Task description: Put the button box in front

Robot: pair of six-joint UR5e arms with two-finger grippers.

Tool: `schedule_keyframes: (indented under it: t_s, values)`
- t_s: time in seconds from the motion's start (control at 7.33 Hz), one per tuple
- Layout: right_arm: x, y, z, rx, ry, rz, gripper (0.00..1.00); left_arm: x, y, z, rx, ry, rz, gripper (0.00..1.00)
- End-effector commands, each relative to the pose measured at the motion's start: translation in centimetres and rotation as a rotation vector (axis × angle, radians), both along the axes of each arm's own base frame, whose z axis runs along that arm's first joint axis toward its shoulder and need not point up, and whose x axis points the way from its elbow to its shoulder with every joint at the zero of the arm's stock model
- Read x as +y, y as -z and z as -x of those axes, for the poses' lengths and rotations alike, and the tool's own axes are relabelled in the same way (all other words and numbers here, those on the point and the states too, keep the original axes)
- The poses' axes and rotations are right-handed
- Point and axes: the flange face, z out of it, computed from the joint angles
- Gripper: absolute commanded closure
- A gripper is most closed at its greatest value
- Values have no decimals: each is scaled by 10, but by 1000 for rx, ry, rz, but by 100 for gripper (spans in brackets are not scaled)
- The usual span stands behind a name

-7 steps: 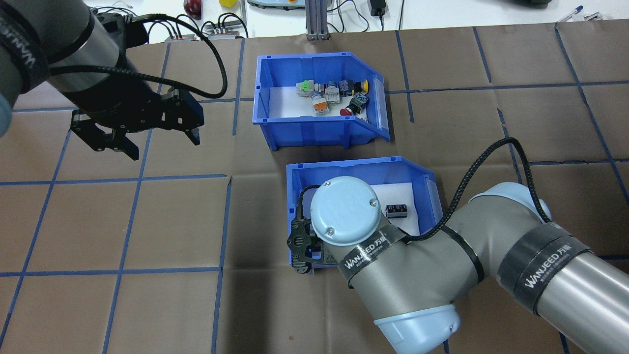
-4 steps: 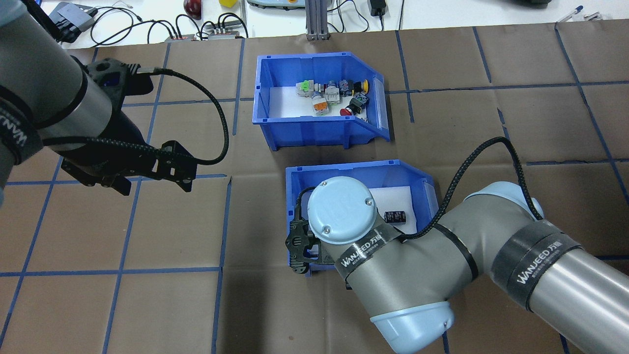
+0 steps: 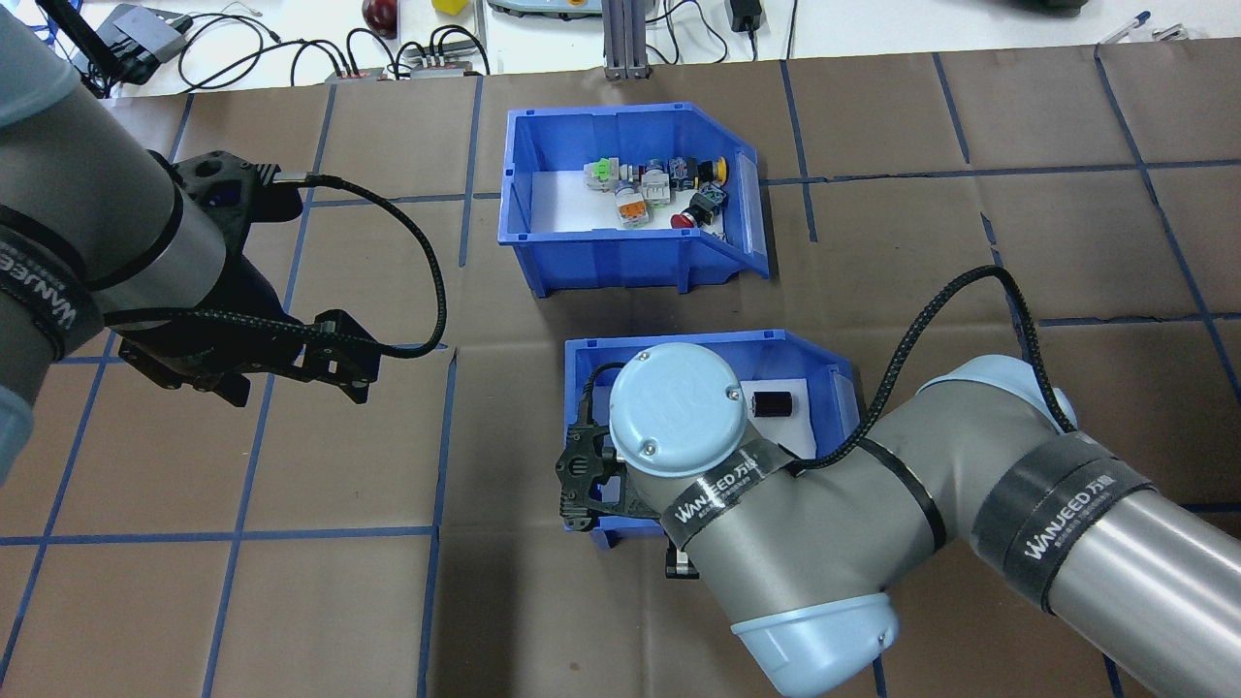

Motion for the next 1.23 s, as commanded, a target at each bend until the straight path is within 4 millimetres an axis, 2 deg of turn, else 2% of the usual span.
schedule_keyframes:
  t_s: [0.0, 0.27, 0.41, 0.55, 0.82, 1.09]
  values:
    - [-10, -33, -5, -16, 6, 34, 0, 1, 0, -1, 0, -1, 2, 1]
    - [-22, -73, 12, 9, 53, 10, 0, 1, -1, -1, 0, -1, 5, 1]
    - [-44, -81, 36, 5, 159, 21, 0, 1, 0, -1, -2, -2, 3, 1]
    - [-67, -83, 63, -1, 299, 31, 0, 1, 0, -1, 0, -2, 3, 1]
    - [-110, -107, 114, -36, 631, 91, 0, 1, 0, -1, -2, -1, 3, 1]
    - [-143, -129, 169, -73, 1078, 118, 0, 1, 0, -1, -2, -2, 3, 1]
